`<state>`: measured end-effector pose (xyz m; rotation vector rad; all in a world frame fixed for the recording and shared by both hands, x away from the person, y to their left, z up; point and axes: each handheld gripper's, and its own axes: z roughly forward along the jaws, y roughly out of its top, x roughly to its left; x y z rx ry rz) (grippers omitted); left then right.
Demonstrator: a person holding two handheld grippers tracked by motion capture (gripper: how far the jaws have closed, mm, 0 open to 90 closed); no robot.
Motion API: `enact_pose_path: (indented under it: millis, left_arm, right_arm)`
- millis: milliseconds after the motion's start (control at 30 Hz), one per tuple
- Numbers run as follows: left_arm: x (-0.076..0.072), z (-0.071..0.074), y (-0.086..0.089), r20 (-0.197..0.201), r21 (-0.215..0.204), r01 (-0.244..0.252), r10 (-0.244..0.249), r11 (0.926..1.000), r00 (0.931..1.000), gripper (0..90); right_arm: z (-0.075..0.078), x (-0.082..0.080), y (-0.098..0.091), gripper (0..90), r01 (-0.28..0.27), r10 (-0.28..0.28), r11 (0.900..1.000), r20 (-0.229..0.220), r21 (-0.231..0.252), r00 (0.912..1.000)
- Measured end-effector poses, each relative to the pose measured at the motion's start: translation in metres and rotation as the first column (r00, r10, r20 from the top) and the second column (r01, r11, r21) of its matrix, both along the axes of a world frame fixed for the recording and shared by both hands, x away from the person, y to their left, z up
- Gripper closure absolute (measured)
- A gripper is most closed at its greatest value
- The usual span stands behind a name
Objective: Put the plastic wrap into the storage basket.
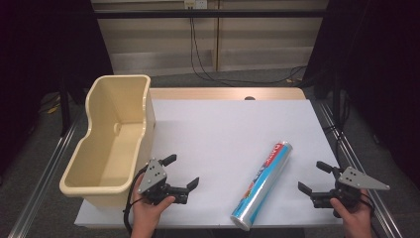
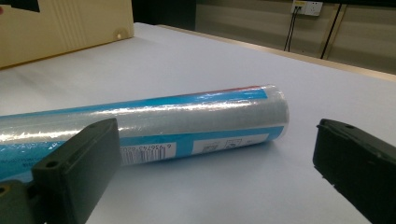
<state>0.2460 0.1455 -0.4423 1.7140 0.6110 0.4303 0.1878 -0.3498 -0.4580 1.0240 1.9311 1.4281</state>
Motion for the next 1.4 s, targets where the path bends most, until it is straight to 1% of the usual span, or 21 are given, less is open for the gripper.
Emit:
enact_pose_path:
  millis: [167, 333, 433, 467, 567, 733, 800, 933, 1000, 1033, 1067, 1100, 1133, 1167, 1200, 1233, 1267, 1300, 1333, 1367, 1400]
  left_arm:
    - [0.003, 0.000, -0.006, -0.007, 0.001, 0.009, -0.009, 1.0000, 0.9999, 0.0]
    - [0.004, 0.002, -0.018, -0.012, 0.002, 0.030, -0.030, 0.9995, 0.9995, 0.0]
    - [0.006, 0.002, -0.027, -0.027, -0.002, 0.044, -0.044, 0.9990, 0.9987, 0.0]
    - [0.008, 0.002, -0.034, -0.033, 0.011, 0.049, -0.049, 0.9987, 0.9983, 0.0]
    - [0.008, 0.001, -0.040, -0.036, 0.019, 0.062, -0.062, 0.9979, 0.9974, 0.0]
    - [0.010, 0.000, -0.043, -0.039, 0.019, 0.070, -0.069, 0.9974, 0.9968, 0.0]
    - [0.011, 0.001, -0.044, -0.049, 0.009, 0.066, -0.065, 0.9978, 0.9967, 0.0]
    - [0.012, 0.001, -0.049, -0.060, 0.015, 0.069, -0.067, 0.9975, 0.9959, 0.0]
    - [0.014, 0.002, -0.055, -0.078, 0.018, 0.081, -0.079, 0.9966, 0.9938, 0.0]
    - [0.017, 0.004, -0.062, -0.106, 0.027, 0.091, -0.088, 0.9955, 0.9905, 0.0]
    - [0.018, 0.004, -0.067, -0.120, 0.026, 0.090, -0.086, 0.9956, 0.9890, 0.0]
    - [0.018, 0.004, -0.067, -0.120, 0.026, 0.090, -0.086, 0.9956, 0.9890, 0.0]
    - [0.021, 0.004, -0.077, -0.142, 0.051, 0.097, -0.089, 0.9940, 0.9858, 0.0]
    - [0.023, 0.004, -0.082, -0.156, 0.051, 0.104, -0.095, 0.9933, 0.9832, 0.0]
    - [0.023, 0.004, -0.082, -0.156, 0.051, 0.104, -0.095, 0.9933, 0.9832, 0.0]
    - [0.024, 0.004, -0.087, -0.171, 0.058, 0.106, -0.095, 0.9927, 0.9807, 0.0]
    - [0.026, 0.003, -0.097, -0.185, 0.070, 0.119, -0.104, 0.9905, 0.9771, 0.0]
    - [0.028, 0.004, -0.101, -0.194, 0.087, 0.128, -0.109, 0.9880, 0.9749, 0.0]
    - [0.028, 0.004, -0.101, -0.194, 0.087, 0.128, -0.109, 0.9880, 0.9749, 0.0]
    - [0.030, 0.004, -0.109, -0.202, 0.096, 0.135, -0.114, 0.9861, 0.9727, 0.0]
    - [0.031, 0.005, -0.113, -0.206, 0.092, 0.138, -0.117, 0.9861, 0.9714, 0.0]
  right_arm:
    - [0.000, -0.001, -0.001, 0.6, 0.004, -0.004, 1.0000, 0.000, -0.003, 1.0000]
    - [-0.001, 0.000, -0.001, 0.7, 0.007, -0.007, 0.9999, -0.003, -0.008, 1.0000]
    - [-0.001, 0.001, -0.002, 0.7, 0.005, -0.005, 1.0000, -0.005, -0.009, 1.0000]
    - [-0.001, 0.001, -0.002, 0.7, 0.008, -0.008, 0.9999, -0.005, -0.007, 1.0000]
    - [-0.002, 0.001, -0.003, 0.7, 0.007, -0.008, 0.9999, -0.007, -0.009, 0.9999]
    - [-0.002, 0.002, -0.002, 0.7, 0.005, -0.005, 0.9999, -0.014, -0.016, 0.9999]
    - [-0.003, 0.003, 0.000, 0.7, 0.002, -0.002, 0.9997, -0.018, -0.024, 0.9998]
    - [-0.003, 0.004, 0.001, 0.7, 0.000, 0.000, 0.9996, -0.022, -0.028, 0.9998]
    - [-0.003, 0.004, 0.002, 0.7, -0.001, 0.001, 0.9995, -0.020, -0.030, 0.9998]
    - [-0.003, 0.004, 0.002, 0.7, 0.001, -0.002, 0.9994, -0.022, -0.034, 0.9998]
    - [-0.003, 0.004, 0.002, 0.7, 0.001, -0.002, 0.9994, -0.023, -0.035, 0.9997]
    - [-0.003, 0.004, 0.002, 0.7, 0.000, -0.001, 0.9994, -0.024, -0.036, 0.9997]
    - [-0.003, 0.004, 0.002, 0.7, 0.000, -0.001, 0.9993, -0.023, -0.036, 0.9997]
    - [-0.003, 0.004, 0.002, 0.7, -0.001, 0.000, 0.9993, -0.022, -0.037, 0.9998]
    - [-0.003, 0.004, 0.001, 0.7, -0.001, 0.001, 0.9993, -0.020, -0.039, 0.9998]
    - [-0.003, 0.004, 0.001, 0.7, 0.001, -0.001, 0.9992, -0.019, -0.040, 0.9998]
    - [-0.003, 0.004, 0.000, 0.7, 0.001, -0.002, 0.9992, -0.018, -0.040, 0.9998]
    - [-0.003, 0.004, 0.000, 0.7, 0.002, -0.003, 0.9993, -0.021, -0.038, 0.9998]
    - [-0.003, 0.004, 0.000, 0.7, 0.002, -0.003, 0.9993, -0.021, -0.038, 0.9998]
    - [-0.003, 0.004, -0.001, 0.7, 0.001, -0.002, 0.9993, -0.018, -0.037, 0.9998]
    - [-0.003, 0.004, -0.001, 0.7, 0.002, -0.002, 0.9993, -0.019, -0.037, 0.9998]
